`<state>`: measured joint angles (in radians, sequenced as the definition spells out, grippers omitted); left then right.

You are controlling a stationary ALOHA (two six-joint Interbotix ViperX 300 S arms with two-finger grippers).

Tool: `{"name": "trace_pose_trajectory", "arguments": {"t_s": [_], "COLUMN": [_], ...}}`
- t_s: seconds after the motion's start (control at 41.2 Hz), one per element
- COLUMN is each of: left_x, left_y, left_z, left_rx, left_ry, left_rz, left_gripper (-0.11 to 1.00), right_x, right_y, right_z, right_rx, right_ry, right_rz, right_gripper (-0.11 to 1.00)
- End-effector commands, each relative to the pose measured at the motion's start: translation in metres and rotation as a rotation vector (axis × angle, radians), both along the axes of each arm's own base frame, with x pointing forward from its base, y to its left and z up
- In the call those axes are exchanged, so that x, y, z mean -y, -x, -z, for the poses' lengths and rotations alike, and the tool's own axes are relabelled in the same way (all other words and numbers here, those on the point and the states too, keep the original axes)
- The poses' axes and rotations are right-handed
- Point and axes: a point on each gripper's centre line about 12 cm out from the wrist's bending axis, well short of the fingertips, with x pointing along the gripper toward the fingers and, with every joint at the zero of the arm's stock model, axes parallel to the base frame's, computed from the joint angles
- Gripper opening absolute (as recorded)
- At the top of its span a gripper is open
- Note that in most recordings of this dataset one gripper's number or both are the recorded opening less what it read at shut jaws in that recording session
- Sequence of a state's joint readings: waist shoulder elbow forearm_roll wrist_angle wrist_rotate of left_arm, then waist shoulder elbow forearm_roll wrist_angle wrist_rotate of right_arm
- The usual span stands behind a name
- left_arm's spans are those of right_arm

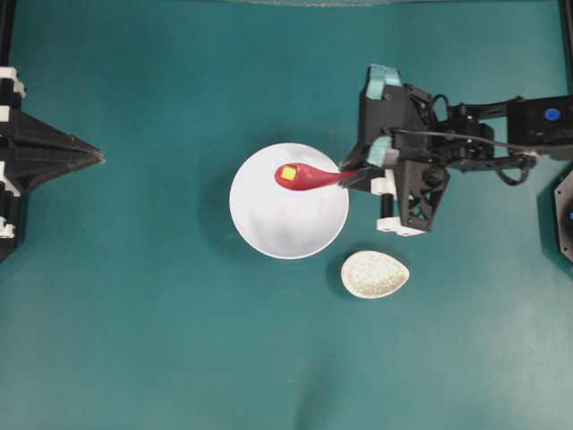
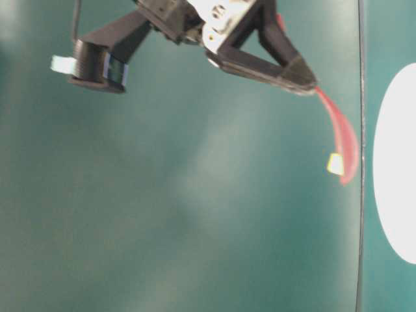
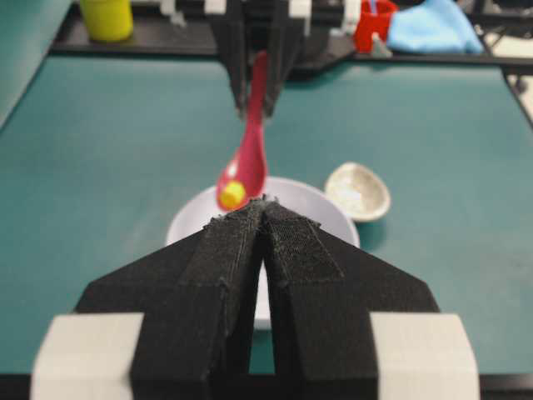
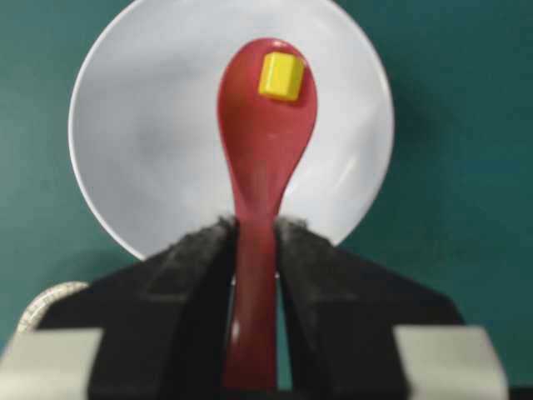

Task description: Scoop the yellow hexagonal prism block from the bowl with a spoon using the right arm.

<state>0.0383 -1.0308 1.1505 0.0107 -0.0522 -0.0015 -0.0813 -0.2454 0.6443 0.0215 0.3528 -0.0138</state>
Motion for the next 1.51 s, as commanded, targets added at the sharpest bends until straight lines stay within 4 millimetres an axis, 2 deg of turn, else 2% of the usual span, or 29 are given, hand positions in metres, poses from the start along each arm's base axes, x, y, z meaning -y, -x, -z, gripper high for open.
{"name": "trace_pose_trajectory", "arguments": {"t_s": [0.0, 0.243, 0.462, 1.482], "left_x": [-0.001, -0.001, -0.001, -0.001], "left_y": [-0.002, -0.002, -0.002, -0.002], "left_z": [-0.013, -0.013, -0.013, -0.013], "left_rx": [0.037, 0.037, 0.038, 0.037], "left_ry": [-0.003, -0.003, -0.002, -0.001], "left_rz": [-0.003, -0.003, -0.003, -0.003], "left_gripper": [0.01, 0.01, 0.01, 0.01], "right_x": [0.001, 0.004, 0.005, 0.006], "right_y": [0.002, 0.017, 0.023, 0.023], "right_z": [-0.028, -0.053, -0.071, -0.072], "right_rx": [0.069, 0.101, 0.14, 0.142], "right_ry": [0.038, 0.137, 0.172, 0.178], "right_rz": [-0.014, -0.042, -0.045, -0.046], "right_gripper": [0.24, 0.24, 0.24, 0.24]}}
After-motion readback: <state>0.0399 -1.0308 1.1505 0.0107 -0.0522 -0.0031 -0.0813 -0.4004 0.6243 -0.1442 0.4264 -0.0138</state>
